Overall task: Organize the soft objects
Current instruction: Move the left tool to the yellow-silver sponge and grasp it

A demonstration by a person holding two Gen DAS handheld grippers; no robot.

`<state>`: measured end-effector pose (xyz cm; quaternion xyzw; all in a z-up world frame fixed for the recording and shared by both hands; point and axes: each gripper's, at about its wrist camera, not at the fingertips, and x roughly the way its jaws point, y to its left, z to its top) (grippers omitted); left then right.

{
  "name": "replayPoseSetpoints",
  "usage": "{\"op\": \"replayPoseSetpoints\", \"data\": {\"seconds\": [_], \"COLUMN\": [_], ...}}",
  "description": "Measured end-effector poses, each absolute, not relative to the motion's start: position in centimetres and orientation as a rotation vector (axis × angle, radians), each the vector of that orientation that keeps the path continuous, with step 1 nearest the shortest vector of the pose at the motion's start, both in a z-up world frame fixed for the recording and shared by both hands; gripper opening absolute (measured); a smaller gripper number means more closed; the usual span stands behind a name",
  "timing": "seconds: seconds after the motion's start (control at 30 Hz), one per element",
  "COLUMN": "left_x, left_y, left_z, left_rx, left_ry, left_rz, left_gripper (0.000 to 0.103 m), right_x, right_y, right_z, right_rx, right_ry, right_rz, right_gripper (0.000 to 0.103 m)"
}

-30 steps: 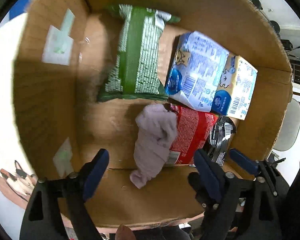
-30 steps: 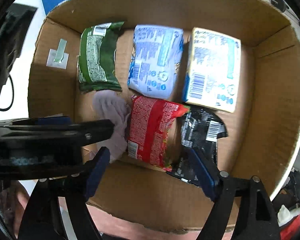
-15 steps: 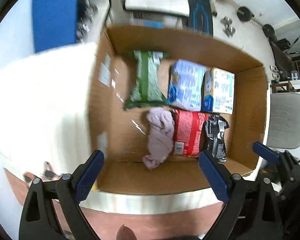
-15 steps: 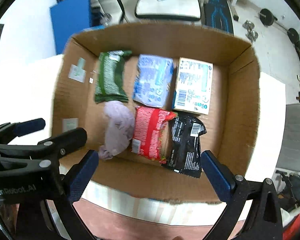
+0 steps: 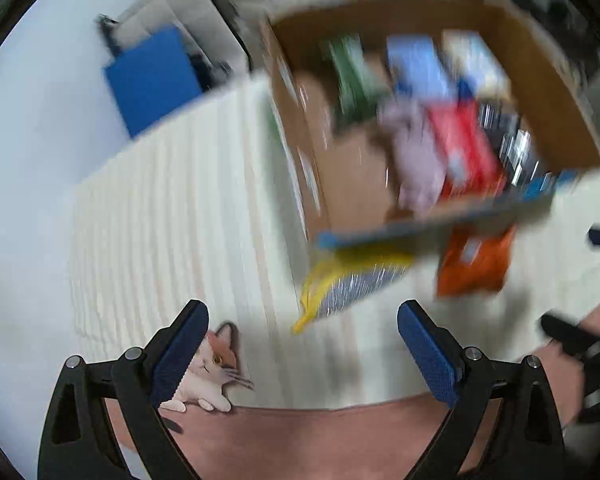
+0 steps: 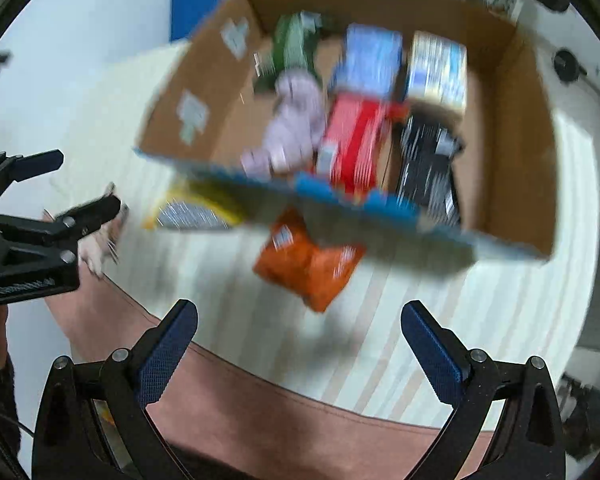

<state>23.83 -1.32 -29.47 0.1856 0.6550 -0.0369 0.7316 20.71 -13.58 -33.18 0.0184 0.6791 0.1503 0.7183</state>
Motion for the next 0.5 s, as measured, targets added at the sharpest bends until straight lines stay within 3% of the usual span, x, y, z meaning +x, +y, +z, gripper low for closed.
{"op": "replayPoseSetpoints", "data": {"seconds": [0.2,0.37,0.43,0.5], "left_x": [24.9,26.0,25.9,25.5], "left_y": [-1.3,-2.6,-3.2,-3.7], "left_z": [-36.4,-39.1,-39.8,-40.3], "left_rx": [0.546,0.627,0.596,0.529], "left_ry": [1.527,1.517,1.566,1.627], "left_rz": [-0.125,-0.181,-0.243,-0.31], "left_gripper": [0.097,0.097,0.097,0.097], "right_x": [21.1,21.7,21.8,21.9], "right_y": [-12.4,-9.9,-9.0,-8.6], "right_z": [-36.9,-39.1,-40.1,-41.2], "right_rx": [-0.045,-0.22,-0.278,-0.31], "right_ry": [1.484,1.463,1.468,1.506], "right_rz": [0.33,0.34,0.341,0.34], "right_gripper": [0.103,0.101,0.091,0.067]}}
